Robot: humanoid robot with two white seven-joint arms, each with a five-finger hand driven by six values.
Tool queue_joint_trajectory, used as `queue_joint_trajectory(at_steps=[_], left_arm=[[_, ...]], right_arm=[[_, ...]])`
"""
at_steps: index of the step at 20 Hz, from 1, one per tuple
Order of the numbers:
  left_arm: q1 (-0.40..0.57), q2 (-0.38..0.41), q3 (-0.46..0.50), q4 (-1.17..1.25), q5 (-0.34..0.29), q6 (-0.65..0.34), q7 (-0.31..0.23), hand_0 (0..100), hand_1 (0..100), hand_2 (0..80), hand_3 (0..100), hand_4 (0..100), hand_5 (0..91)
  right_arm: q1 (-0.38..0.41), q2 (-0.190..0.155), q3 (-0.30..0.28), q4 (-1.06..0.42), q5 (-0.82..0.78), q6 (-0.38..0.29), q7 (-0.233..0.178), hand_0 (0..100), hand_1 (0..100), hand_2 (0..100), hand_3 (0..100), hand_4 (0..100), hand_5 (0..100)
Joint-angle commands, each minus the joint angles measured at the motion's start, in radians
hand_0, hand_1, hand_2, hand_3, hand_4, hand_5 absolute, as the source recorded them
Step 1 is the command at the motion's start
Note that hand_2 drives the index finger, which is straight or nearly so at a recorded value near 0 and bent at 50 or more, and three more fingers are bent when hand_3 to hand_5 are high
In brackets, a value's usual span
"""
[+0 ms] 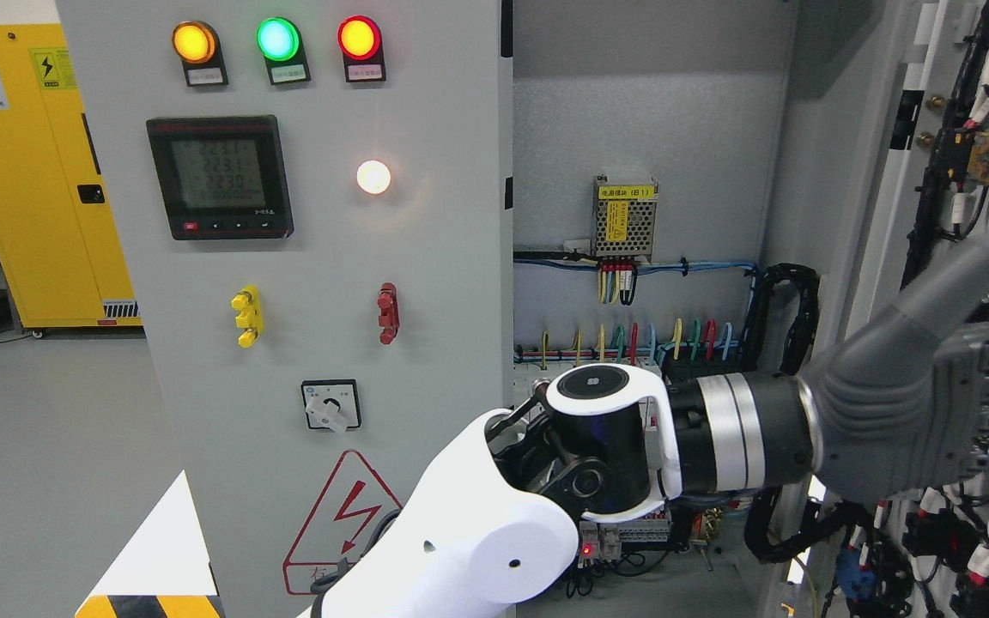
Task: Open door with both hands
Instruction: 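Withdraw the left hand down away from the cabinet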
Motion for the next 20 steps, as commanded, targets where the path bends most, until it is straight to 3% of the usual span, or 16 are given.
queue_joint_trajectory(at_steps=[1,4,9,12,16,20], left_arm=[[0.151,0.140,0.124,-0.149,-0.025,-0.001,-0.003,0,0,0.0,0,0,0.0],[0.295,0.194,0.165,-0.196,-0.092,-0.007,-0.003,0,0,0.0,0,0,0.0],[0.582,0.214,0.214,-0.232,-0.303,-0.078,-0.005,0,0,0.0,0,0,0.0],[0.749,0.228,0.211,-0.243,-0.399,-0.156,-0.005,0,0,0.0,0,0,0.0],[0.994,0.267,0.216,-0.236,-0.613,-0.273,-0.006,0,0,0.0,0,0,0.0],[1.194,0.294,0.238,-0.199,-0.678,-0.351,-0.006,0,0,0.0,0,0,0.0]], right_arm=[[0.000,0.000,-0.001,0.000,-0.032,0.001,0.000,20,12,0,0,0,0],[0.000,0.000,0.001,0.000,-0.032,0.001,0.000,20,12,0,0,0,0],[0.000,0.000,0.001,0.000,-0.032,0.001,0.000,20,12,0,0,0,0],[0.000,0.000,0.001,0.000,-0.032,0.001,0.000,20,12,0,0,0,0],[0.000,0.000,-0.001,0.000,-0.032,0.001,0.000,20,12,0,0,0,0],[0.000,0.000,0.001,0.000,-0.032,0.001,0.000,20,12,0,0,0,0]])
